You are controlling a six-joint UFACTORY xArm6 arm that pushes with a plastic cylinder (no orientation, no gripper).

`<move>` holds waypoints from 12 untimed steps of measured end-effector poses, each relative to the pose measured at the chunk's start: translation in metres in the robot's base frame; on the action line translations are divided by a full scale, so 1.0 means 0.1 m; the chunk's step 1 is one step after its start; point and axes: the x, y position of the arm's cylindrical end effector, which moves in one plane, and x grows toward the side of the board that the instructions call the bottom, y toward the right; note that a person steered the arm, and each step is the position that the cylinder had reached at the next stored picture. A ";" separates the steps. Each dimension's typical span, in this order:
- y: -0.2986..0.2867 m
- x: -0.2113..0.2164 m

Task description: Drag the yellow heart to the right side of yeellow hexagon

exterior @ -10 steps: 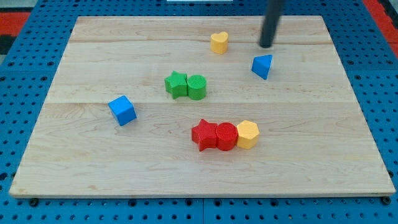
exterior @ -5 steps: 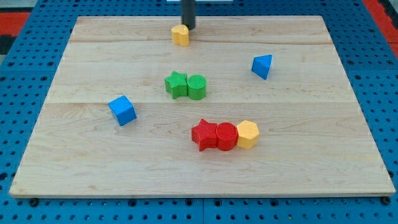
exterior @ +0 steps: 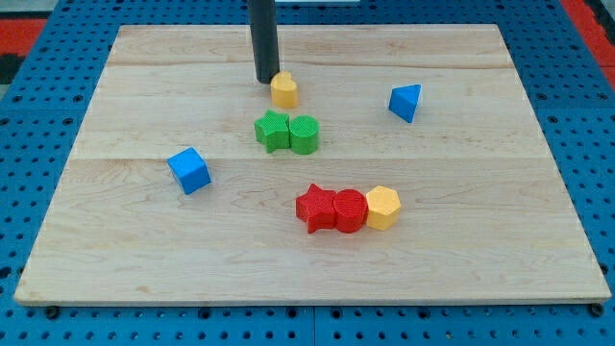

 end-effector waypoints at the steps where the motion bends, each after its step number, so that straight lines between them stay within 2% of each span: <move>1: 0.33 0.25; 4: 1.05 1.15; 7: 1.25 1.36; 10: 1.78 1.69; 12: 1.94 1.83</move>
